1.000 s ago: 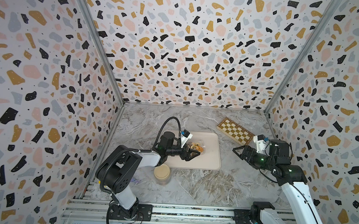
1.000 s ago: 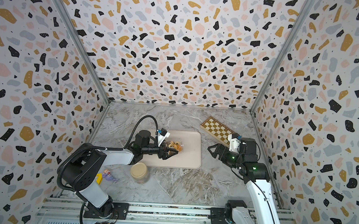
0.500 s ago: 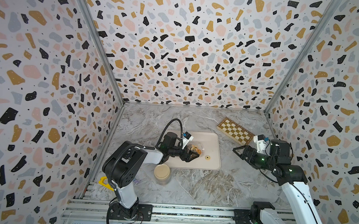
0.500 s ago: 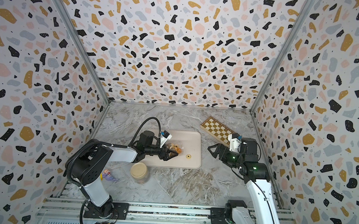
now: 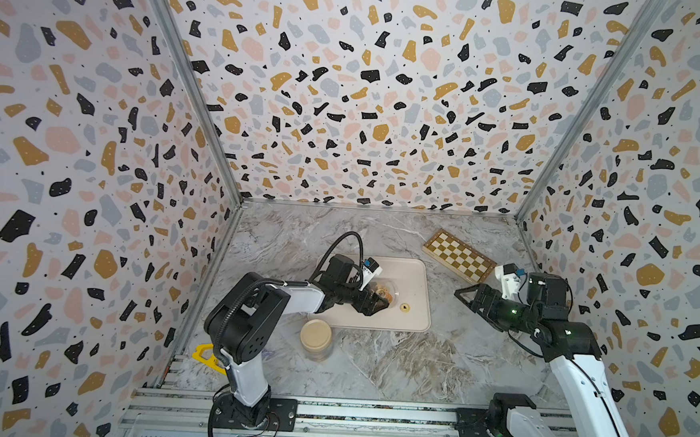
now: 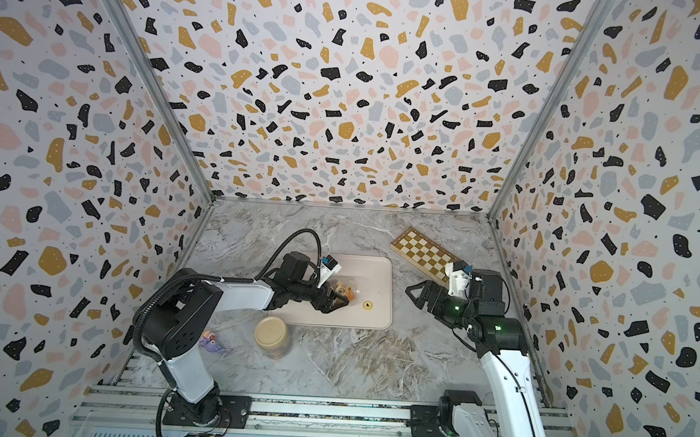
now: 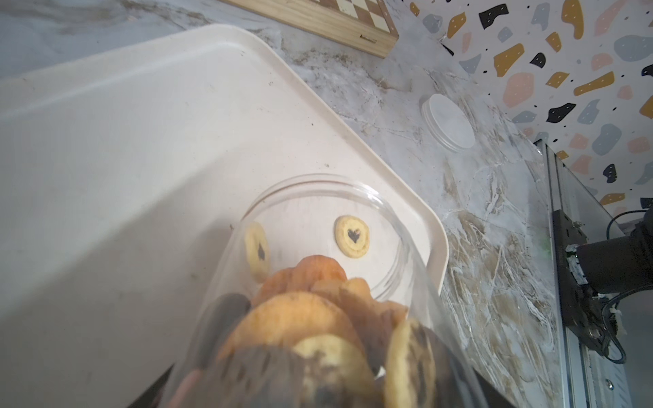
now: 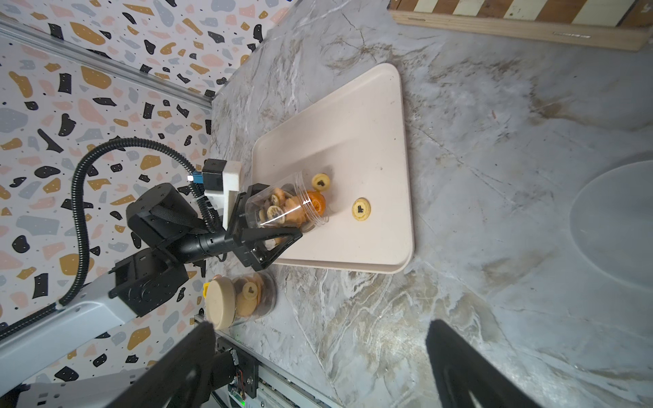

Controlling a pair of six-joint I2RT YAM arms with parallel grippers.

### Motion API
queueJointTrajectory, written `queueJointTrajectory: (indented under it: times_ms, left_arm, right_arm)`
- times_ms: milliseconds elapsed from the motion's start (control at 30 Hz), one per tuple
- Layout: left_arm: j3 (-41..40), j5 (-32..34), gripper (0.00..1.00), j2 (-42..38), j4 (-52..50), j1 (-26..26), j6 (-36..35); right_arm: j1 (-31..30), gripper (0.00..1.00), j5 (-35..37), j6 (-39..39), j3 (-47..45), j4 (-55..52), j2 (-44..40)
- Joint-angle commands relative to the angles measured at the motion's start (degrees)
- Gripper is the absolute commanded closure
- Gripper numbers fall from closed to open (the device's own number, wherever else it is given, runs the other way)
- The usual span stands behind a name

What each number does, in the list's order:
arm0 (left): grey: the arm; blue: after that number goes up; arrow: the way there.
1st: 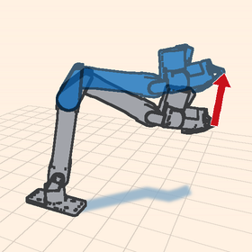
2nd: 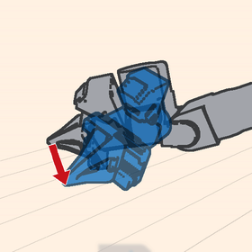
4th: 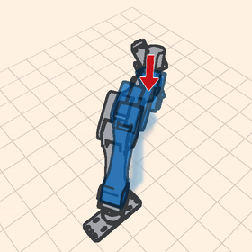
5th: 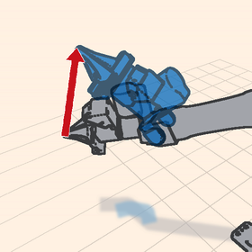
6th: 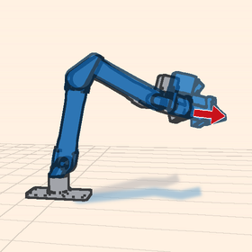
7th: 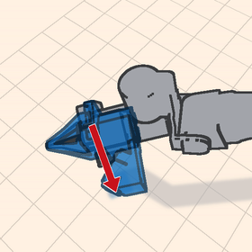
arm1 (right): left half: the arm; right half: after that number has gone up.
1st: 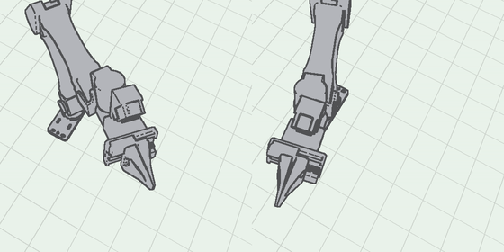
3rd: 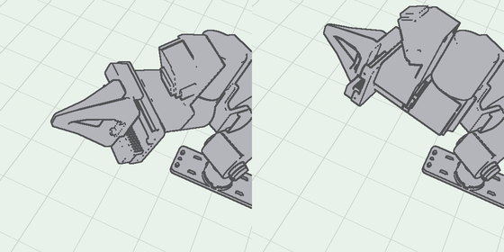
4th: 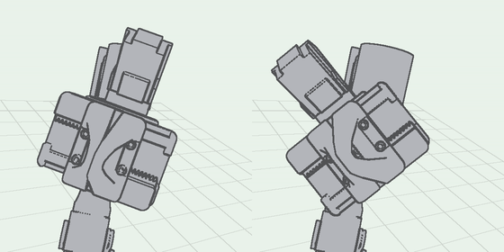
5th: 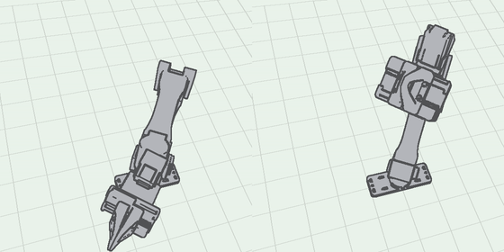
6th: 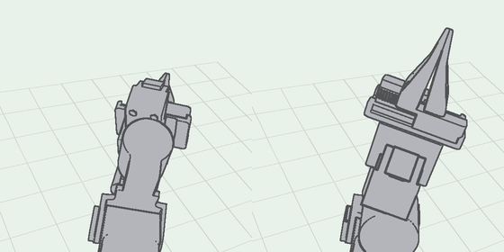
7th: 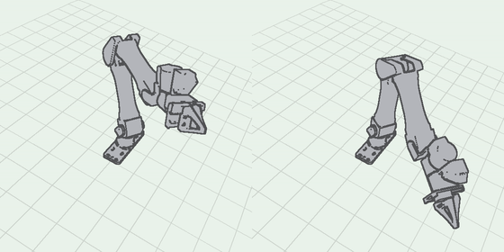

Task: Pour the cookies out of the jar
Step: Pour the cookies in the jar onto the tray.

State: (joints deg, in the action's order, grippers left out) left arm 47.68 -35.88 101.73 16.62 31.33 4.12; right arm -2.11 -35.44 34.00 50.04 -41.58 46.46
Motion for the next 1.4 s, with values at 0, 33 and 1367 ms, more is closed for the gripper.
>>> queueJointTrajectory:
  times_ms: [0, 33, 1367]
  left_arm:
    - [2.2, 1.3, 1.00, 0.4, -1.7, 0.4, -1.8]
    - [3.0, 1.6, 1.00, 0.8, -3.2, 0.5, -2.0]
    - [26.9, 18.2, 1.00, 6.4, -42.5, 5.8, -5.4]
  right_arm:
    - [0.3, 0.04, -0.5, -0.6, 2.6, -1.7, -0.9]
    - [0.3, 0.05, -0.4, -0.6, 2.6, -1.8, -1.0]
    - [0.5, 0.05, -0.3, 0.0, 4.3, -2.1, -0.1]
